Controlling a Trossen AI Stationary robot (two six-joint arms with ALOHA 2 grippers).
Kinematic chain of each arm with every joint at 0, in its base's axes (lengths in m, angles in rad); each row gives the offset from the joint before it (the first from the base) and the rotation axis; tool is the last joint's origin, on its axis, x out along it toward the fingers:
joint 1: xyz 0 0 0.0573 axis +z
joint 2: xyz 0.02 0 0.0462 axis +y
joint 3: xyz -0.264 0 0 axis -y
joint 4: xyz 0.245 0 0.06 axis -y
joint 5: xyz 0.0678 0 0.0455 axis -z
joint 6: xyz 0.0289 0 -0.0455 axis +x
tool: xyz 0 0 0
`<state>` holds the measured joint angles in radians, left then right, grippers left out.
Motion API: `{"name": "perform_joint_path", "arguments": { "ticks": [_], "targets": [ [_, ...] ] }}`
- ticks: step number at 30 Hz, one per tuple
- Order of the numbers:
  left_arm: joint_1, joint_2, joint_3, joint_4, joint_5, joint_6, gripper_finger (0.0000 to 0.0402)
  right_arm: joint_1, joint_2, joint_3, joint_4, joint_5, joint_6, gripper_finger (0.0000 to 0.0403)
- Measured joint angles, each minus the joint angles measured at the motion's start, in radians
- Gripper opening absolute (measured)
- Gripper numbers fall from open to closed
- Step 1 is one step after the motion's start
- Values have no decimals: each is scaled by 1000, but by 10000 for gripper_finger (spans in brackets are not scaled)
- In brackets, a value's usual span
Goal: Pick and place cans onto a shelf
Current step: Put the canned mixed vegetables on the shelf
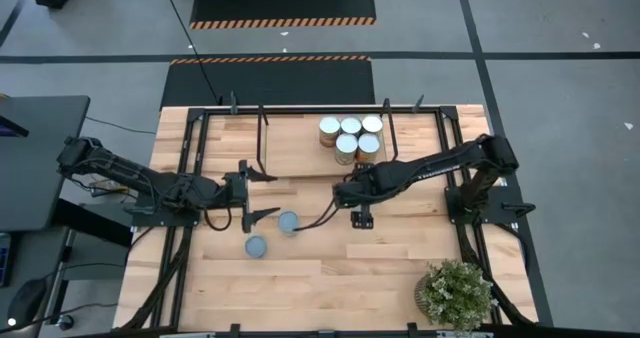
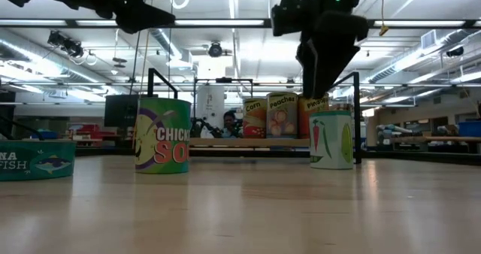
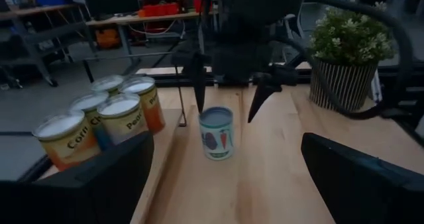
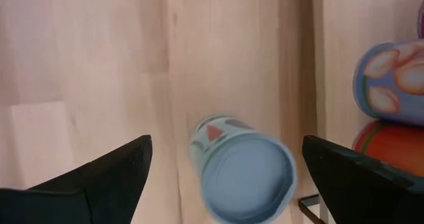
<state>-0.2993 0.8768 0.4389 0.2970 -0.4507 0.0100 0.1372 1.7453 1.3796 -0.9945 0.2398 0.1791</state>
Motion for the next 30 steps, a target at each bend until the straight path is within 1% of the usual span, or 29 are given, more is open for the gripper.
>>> {"name": "perform_joint_path", "arguments": {
  "ticks": [3, 6, 10, 16, 20, 22, 25, 30],
  "targets": [
    [0, 0, 0, 7, 0, 27, 389, -19, 4, 7, 4, -1, 12, 399],
    [0, 0, 0, 6, 0, 54, 389, -35, 4, 8, -9, -25, 27, 399],
    [0, 0, 0, 5, 0, 76, 389, -37, 4, 8, -10, -29, 10, 400],
    [-4, 0, 0, -1, 3, 54, 389, -37, 4, 7, -8, -29, -46, 400],
    [-4, 0, 0, -5, 3, 27, 389, -40, 4, -28, 20, -37, -84, 400],
    [-4, 0, 0, -5, 3, 22, 389, -46, 4, -49, 32, -61, -102, 400],
    [-4, 0, 0, -5, 4, 20, 388, -59, 4, -65, 34, -79, -103, 400],
    [-4, 0, 0, -4, 3, 20, 389, -86, 4, -67, 23, -80, -101, 400]
  ]
}}
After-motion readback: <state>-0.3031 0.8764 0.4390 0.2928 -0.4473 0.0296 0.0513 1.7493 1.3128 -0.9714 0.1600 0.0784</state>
